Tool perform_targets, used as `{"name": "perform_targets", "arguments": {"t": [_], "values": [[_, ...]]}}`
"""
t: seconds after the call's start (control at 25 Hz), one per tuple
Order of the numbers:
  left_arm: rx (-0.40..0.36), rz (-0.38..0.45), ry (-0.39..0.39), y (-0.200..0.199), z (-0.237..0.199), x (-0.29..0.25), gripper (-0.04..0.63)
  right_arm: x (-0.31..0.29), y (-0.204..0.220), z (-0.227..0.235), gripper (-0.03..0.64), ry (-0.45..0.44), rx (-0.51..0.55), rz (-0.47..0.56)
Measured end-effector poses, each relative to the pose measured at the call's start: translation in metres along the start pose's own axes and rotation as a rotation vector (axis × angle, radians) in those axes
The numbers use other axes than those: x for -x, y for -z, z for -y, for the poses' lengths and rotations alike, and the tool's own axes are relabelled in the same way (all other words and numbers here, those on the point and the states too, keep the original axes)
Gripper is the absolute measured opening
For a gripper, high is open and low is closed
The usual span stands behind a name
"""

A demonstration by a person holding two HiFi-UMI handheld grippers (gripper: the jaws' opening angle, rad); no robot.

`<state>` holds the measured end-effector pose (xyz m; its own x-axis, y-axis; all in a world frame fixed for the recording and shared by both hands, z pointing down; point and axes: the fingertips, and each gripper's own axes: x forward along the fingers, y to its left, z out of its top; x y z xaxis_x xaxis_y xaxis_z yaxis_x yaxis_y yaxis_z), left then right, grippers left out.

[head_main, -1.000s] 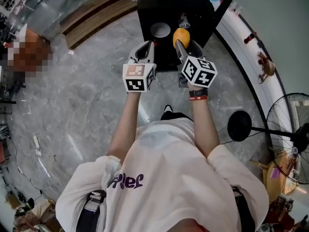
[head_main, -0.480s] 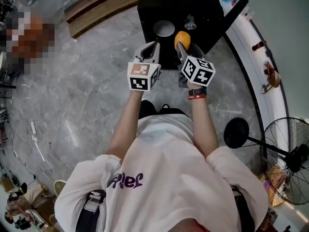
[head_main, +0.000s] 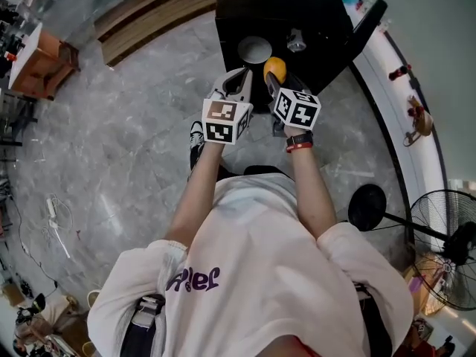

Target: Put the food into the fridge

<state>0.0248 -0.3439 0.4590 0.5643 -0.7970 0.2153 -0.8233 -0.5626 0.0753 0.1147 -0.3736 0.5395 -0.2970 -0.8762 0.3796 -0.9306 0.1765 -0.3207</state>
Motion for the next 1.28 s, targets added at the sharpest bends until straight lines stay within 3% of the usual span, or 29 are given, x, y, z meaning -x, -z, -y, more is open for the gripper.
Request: {"name": "perform_targets", "arguments": {"t": [0.48, 1.28], "values": [[0.001, 0.029, 0.067, 0.008, -0.049, -0.036, 0.017, -0.080, 0.031, 0.002, 0.265, 0.050, -0.019, -0.058], [-0.041, 0.035, 0.109, 0.020, -0.042, -0.081, 0.018, -0.133, 0.035, 0.036, 0.265, 0.059, -0.003, -0.064]]}}
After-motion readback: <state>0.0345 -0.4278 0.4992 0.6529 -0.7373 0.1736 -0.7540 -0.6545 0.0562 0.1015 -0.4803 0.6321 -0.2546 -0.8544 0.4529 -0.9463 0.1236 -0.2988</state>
